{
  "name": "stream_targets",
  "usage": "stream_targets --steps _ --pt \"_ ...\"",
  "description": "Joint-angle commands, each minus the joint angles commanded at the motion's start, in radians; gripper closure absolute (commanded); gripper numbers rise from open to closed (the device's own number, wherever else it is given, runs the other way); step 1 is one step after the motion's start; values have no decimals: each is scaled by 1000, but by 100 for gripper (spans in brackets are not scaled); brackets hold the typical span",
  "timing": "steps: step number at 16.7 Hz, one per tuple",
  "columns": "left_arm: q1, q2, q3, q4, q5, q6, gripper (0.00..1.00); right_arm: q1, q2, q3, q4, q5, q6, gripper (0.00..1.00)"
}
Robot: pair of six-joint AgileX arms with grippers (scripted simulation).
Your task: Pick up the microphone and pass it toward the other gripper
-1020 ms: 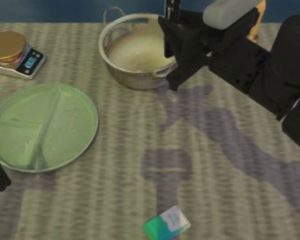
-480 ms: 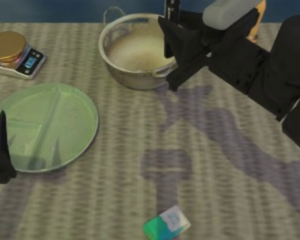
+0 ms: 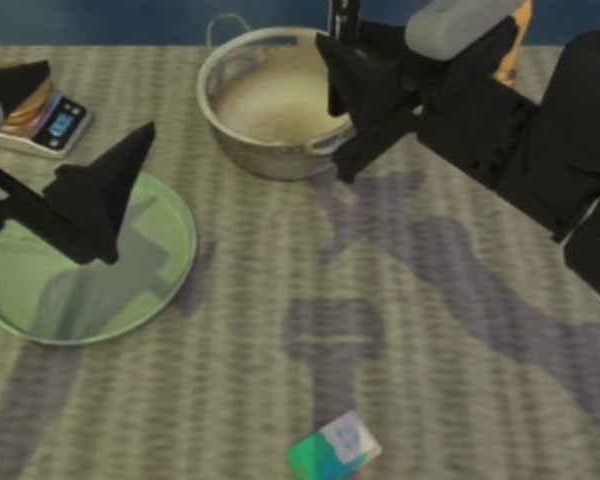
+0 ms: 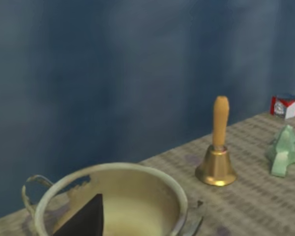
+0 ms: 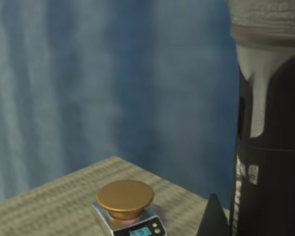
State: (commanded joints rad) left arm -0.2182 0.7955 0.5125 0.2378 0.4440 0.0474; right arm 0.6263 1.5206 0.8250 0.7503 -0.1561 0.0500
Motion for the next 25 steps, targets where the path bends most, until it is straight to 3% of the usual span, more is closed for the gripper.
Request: stream_targets --steps 5,9,15,22,25 --pt "-87 311 203 96 175 17 0 0 0 0 0 0 0 100" --pt "-118 409 280 135 237 25 0 0 0 0 0 0 0 100" --pt "-125 423 292 139 228 25 0 0 0 0 0 0 0 100" --pt "-274 698 497 208 86 20 0 0 0 0 0 0 0 100" --pt "-311 752 542 223 51 19 0 0 0 0 0 0 0 100"
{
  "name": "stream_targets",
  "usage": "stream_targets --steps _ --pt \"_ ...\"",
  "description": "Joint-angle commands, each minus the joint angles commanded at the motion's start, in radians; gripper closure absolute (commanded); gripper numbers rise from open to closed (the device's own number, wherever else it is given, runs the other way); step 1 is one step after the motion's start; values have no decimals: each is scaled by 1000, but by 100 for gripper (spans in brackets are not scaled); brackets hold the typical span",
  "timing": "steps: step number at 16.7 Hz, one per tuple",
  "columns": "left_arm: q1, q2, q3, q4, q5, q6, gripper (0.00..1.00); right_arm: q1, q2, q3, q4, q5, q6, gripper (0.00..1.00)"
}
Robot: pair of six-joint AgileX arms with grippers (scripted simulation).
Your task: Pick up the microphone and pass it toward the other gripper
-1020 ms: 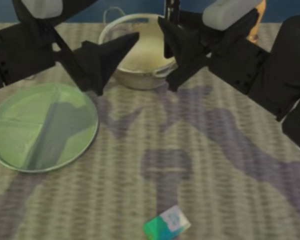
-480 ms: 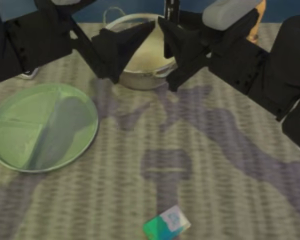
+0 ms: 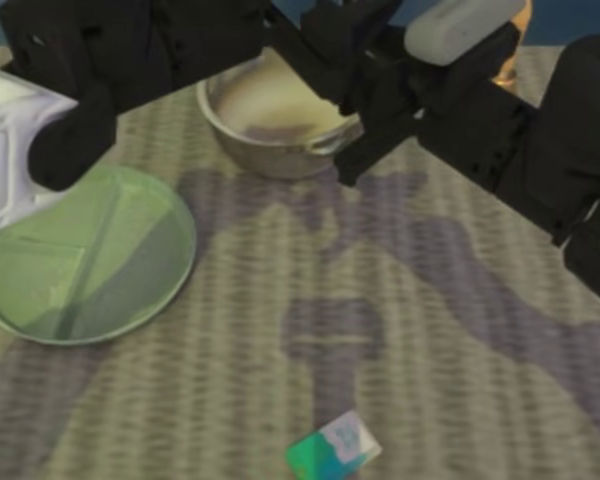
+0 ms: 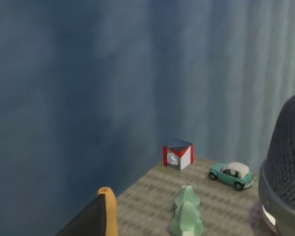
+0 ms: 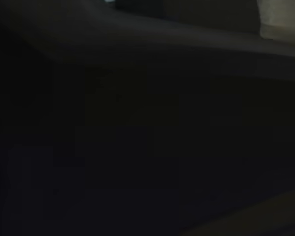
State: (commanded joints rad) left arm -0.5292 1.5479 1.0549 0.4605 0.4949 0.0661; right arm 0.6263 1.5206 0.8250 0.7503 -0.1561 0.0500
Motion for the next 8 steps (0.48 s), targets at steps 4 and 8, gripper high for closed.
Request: stream_targets --steps 4,8 --pt "0 0 0 0 0 0 8 0 0 0 0 0 0 100" --pt "0 0 0 0 0 0 38 0 0 0 0 0 0 100"
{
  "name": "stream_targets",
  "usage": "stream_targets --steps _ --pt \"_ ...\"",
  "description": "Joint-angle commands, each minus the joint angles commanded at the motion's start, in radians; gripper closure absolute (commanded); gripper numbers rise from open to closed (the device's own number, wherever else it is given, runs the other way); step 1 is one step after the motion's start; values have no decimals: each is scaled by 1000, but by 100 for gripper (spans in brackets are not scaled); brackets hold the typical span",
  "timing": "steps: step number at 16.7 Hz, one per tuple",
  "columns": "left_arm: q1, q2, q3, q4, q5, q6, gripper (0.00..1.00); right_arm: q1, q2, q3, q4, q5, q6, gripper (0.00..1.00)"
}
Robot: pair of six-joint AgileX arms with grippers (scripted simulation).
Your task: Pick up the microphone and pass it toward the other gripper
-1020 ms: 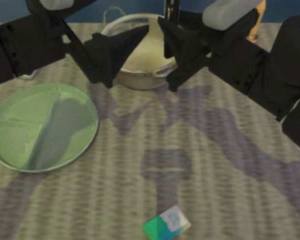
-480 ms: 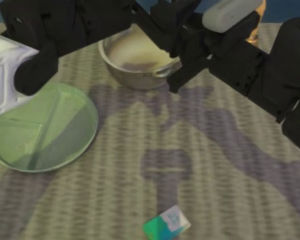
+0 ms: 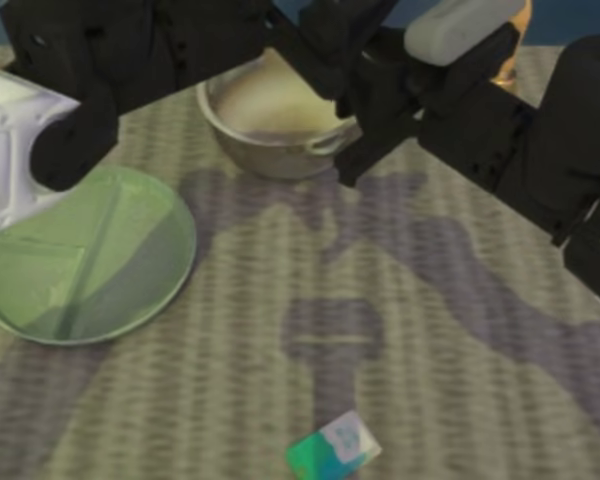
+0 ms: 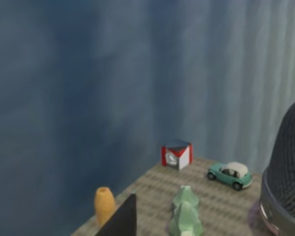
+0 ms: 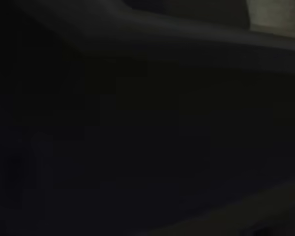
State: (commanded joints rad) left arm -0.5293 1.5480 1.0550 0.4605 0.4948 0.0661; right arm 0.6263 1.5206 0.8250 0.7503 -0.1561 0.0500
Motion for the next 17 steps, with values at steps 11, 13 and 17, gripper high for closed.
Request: stream_targets --steps 11,13,17 --pt "0 0 0 0 0 0 100 0 0 0 0 0 0 100" --pt "0 0 0 0 0 0 100 0 0 0 0 0 0 100" --pt "0 0 0 0 0 0 100 0 0 0 0 0 0 100"
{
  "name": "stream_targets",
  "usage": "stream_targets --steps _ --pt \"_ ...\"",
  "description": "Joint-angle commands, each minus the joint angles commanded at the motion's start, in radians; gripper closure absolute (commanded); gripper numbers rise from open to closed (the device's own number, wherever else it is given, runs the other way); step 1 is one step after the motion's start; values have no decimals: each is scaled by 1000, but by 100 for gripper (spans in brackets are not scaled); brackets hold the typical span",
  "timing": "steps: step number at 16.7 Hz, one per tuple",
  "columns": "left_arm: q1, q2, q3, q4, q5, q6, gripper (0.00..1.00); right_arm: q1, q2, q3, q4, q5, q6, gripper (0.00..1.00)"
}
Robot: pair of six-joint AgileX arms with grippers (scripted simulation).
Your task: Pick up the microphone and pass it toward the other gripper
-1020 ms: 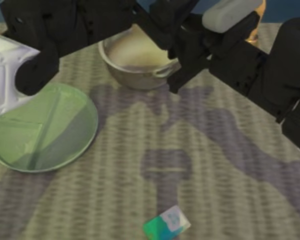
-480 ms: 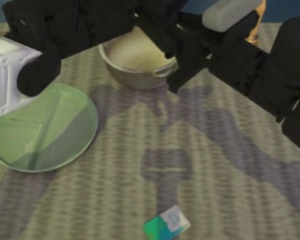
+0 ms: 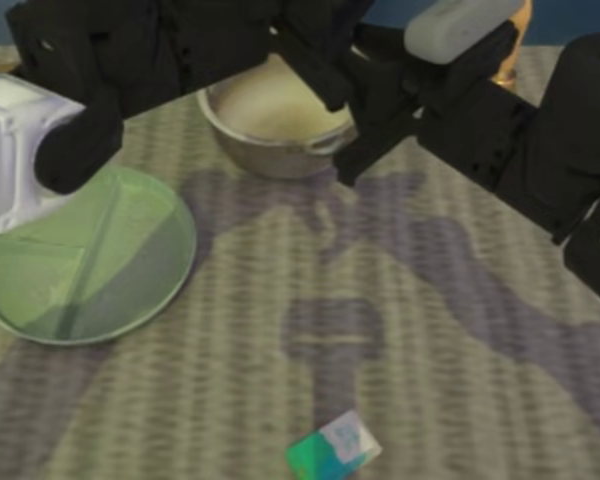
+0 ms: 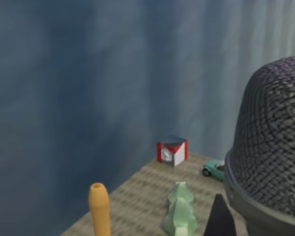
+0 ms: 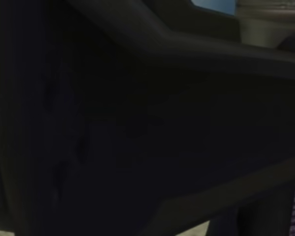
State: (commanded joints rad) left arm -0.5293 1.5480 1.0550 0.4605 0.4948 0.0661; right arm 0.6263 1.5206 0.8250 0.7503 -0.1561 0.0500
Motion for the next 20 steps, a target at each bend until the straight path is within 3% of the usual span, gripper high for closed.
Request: stream_targets --steps 13,20 --pt "0 0 0 0 0 0 100 0 0 0 0 0 0 2" --pt "0 0 0 0 0 0 100 0 0 0 0 0 0 0"
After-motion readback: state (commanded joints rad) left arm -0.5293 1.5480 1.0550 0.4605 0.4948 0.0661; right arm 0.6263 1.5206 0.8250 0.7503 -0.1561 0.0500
